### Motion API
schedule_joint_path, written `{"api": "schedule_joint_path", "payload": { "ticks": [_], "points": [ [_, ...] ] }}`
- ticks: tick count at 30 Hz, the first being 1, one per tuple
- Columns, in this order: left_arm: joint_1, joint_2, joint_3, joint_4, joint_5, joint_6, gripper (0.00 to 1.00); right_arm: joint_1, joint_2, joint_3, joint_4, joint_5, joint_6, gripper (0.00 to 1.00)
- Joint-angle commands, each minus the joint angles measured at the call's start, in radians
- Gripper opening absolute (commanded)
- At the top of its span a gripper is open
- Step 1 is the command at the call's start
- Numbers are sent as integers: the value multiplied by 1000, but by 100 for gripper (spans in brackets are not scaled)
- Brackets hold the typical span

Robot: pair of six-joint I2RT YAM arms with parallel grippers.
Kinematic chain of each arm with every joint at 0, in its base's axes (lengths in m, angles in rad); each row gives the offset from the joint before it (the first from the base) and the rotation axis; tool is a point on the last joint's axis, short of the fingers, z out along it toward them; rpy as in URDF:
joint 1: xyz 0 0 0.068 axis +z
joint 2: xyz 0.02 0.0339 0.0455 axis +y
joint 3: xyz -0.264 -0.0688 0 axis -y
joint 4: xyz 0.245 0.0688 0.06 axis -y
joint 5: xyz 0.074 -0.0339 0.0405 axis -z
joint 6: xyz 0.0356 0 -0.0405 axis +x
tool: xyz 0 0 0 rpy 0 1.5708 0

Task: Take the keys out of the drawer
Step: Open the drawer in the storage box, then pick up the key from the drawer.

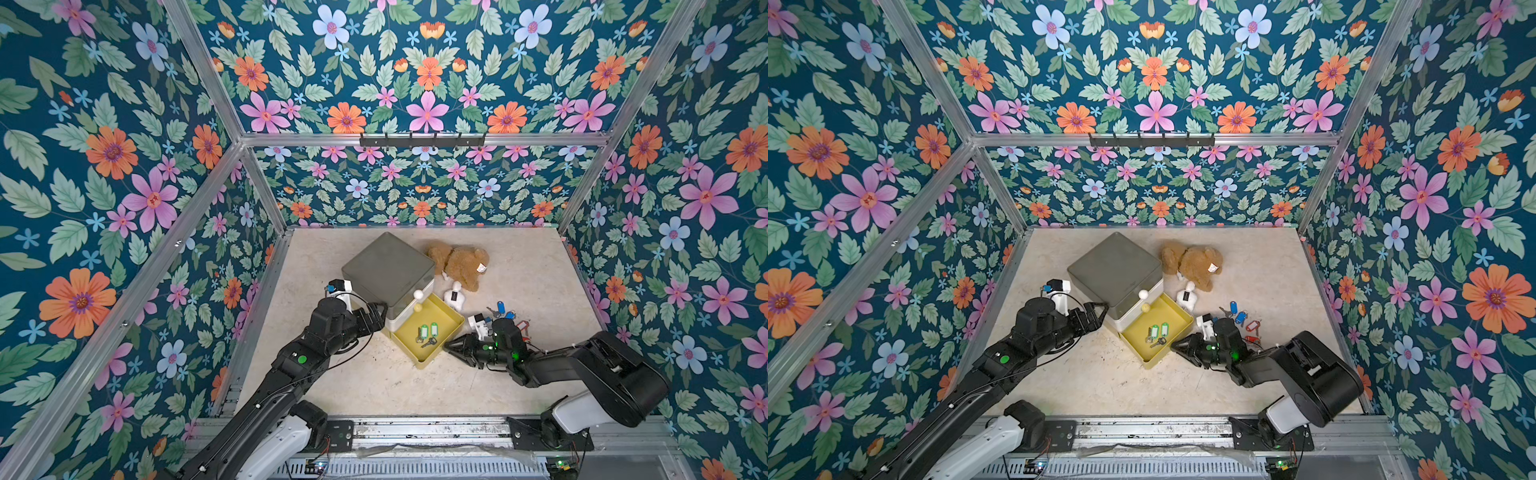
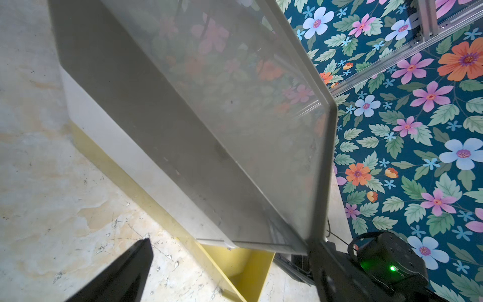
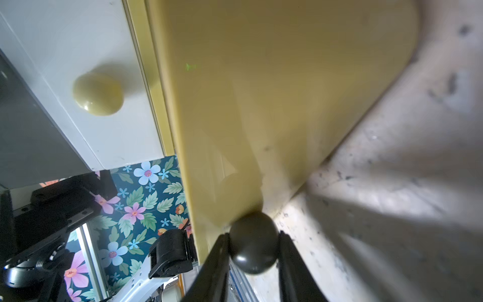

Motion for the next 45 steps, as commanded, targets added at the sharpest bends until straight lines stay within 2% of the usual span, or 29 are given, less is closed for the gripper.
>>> {"api": "schedule_joint_path", "payload": {
  "ticks": [1,9,12,14,16,21,25,28,33,45],
  "points": [
    [0,12,14,33,5,25,99,-16,-53,2,-164,10,-87,21],
    [0,19,13,43,5,22,99,-22,-112,11,-294,24,-148,23],
    [0,21,11,45,5,22,99,-21,-125,6,-321,28,-160,37],
    [0,23,11,46,4,24,99,-22,-146,11,-355,37,-173,43],
    [0,26,13,51,4,24,99,-22,-191,28,-431,62,-197,45],
    [0,23,25,53,4,37,99,-21,-383,155,-766,183,-288,48],
    [0,5,21,48,-3,54,99,-16,-440,285,-939,216,-328,48],
    [0,-7,7,44,-1,60,99,13,-374,389,-1017,210,-346,48],
    [0,-25,-15,39,-1,66,99,96,-184,564,-1121,247,-410,48],
    [2,-44,-37,-3,-18,97,99,158,99,696,-1051,258,-394,45]
  ]
}}
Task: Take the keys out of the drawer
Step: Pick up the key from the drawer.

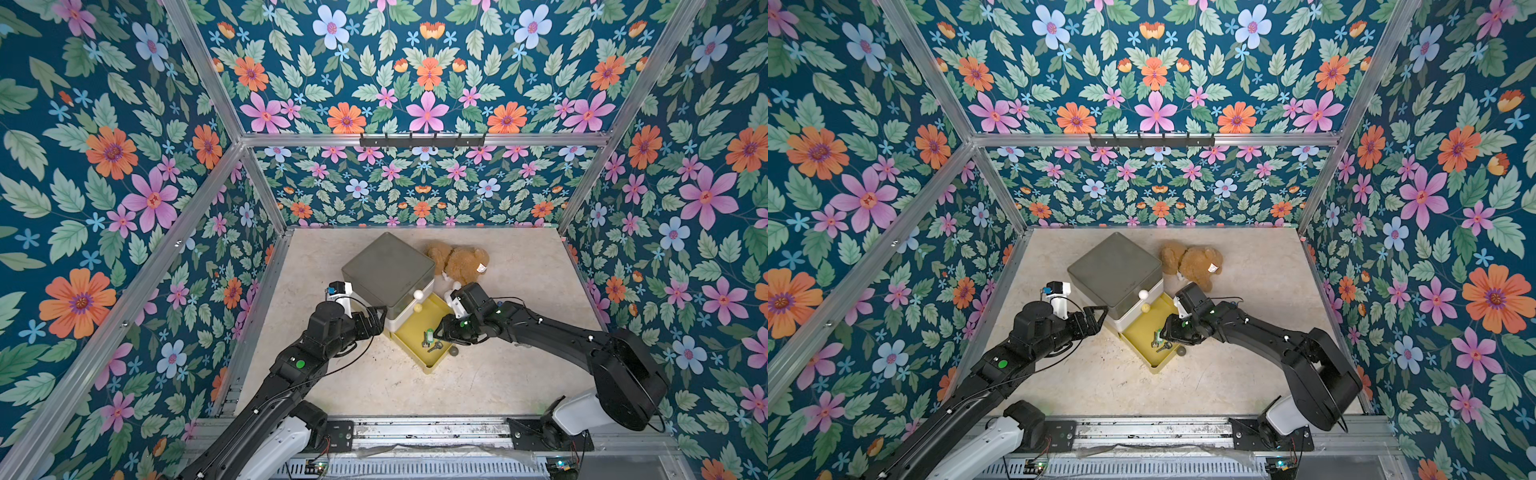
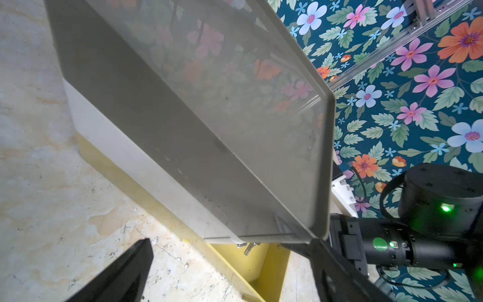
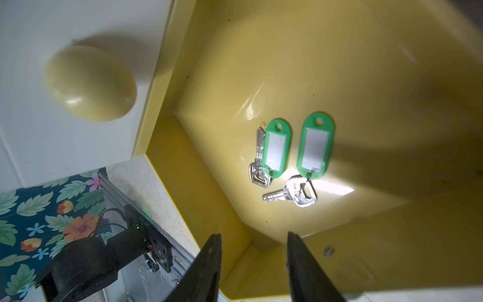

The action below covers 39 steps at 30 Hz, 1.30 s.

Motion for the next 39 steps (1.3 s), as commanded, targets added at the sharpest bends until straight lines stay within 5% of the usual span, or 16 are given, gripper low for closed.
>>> {"api": "schedule_joint_path", "payload": {
  "ticks": [1,16,39],
  "points": [
    [1,5,1,-7,-13,23,99,5,56,35,23,24,10,45],
    [1,-41,9,-69,-36,33,99,5,243,204,-145,194,-25,40],
    [1,-68,37,-137,-70,15,99,5,390,347,-106,188,-77,40]
  ]
}}
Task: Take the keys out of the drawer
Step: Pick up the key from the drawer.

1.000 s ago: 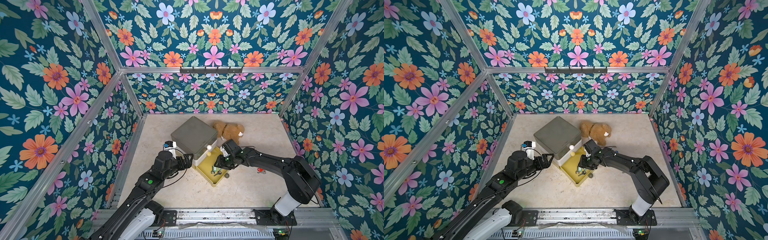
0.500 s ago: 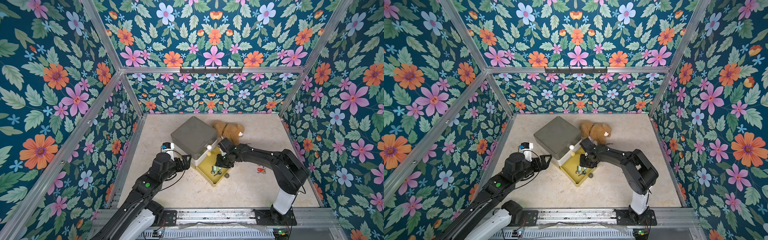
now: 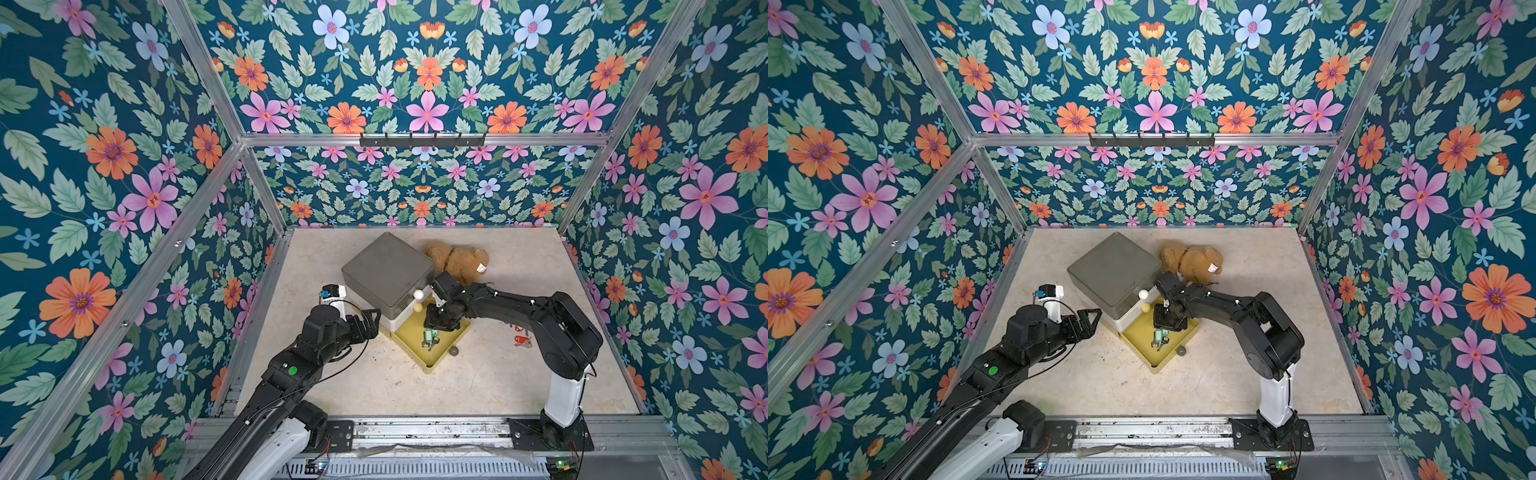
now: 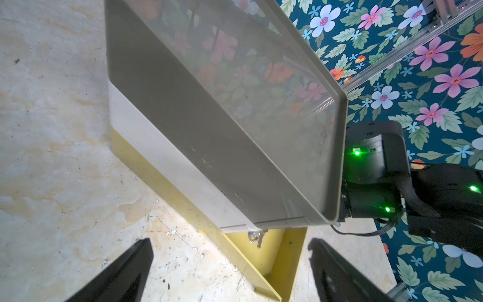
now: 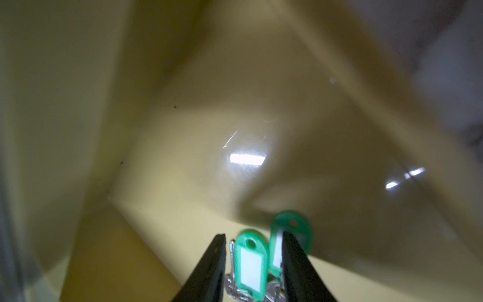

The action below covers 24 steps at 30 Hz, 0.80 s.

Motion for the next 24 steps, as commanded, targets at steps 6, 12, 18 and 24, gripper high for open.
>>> {"api": "schedule_joint_path", "payload": {
  "ticks": [6,12,18,24],
  "points": [
    [1,-2,16,-23,-9,-7,99,0,40,82,-24,67,-59,40],
    [1,5,10,-4,1,-14,99,0,-11,77,-46,94,-65,41],
    [1,17,5,24,11,-21,99,1,-91,42,-67,115,-55,41],
    [1,37,7,44,27,-22,99,2,-117,-1,-68,111,-31,40]
  ]
}}
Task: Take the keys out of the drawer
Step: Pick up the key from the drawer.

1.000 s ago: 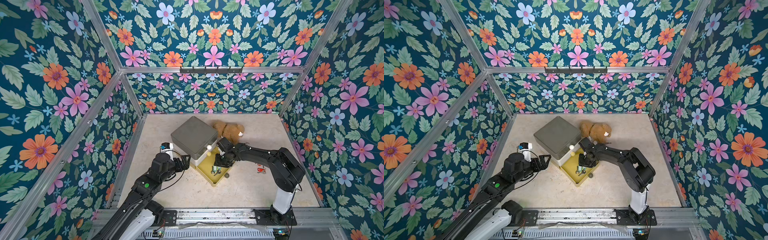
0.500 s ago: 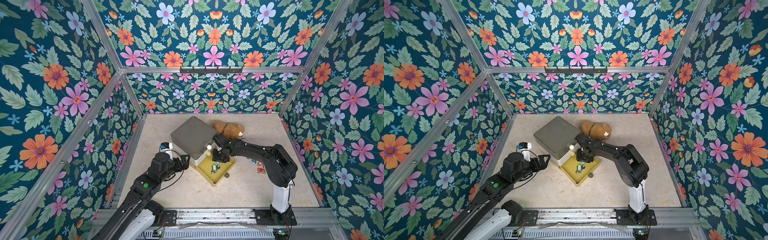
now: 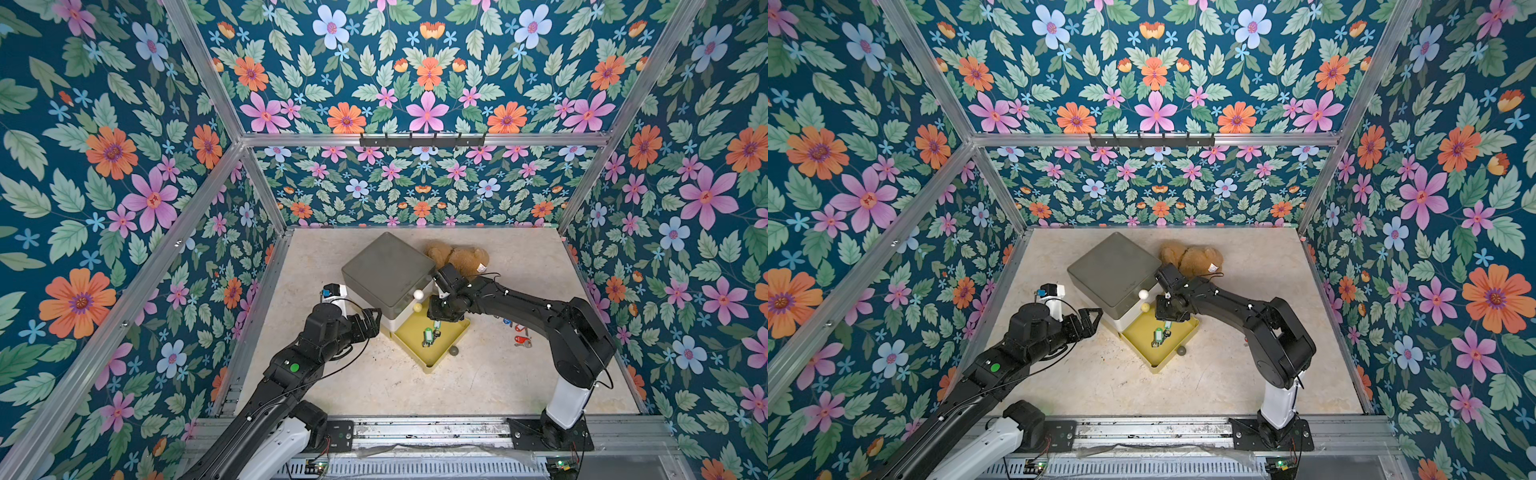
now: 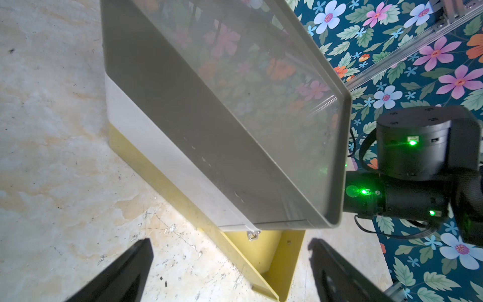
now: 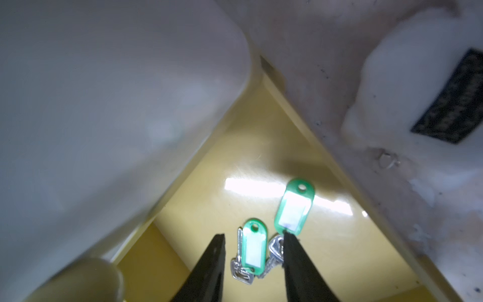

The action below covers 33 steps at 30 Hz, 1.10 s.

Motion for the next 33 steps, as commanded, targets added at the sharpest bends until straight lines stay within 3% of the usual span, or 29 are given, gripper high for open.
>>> {"api": "schedule_joint_path", "payload": {
  "ticks": [1,22,33],
  "points": [
    [1,11,2,37,20,0,99,3,-13,-20,-9,11,17,40],
    [1,-14,-28,37,24,-4,99,14,65,-37,16,15,41,32],
    [1,-21,-28,22,13,3,99,15,94,-18,1,36,40,20]
  ]
}}
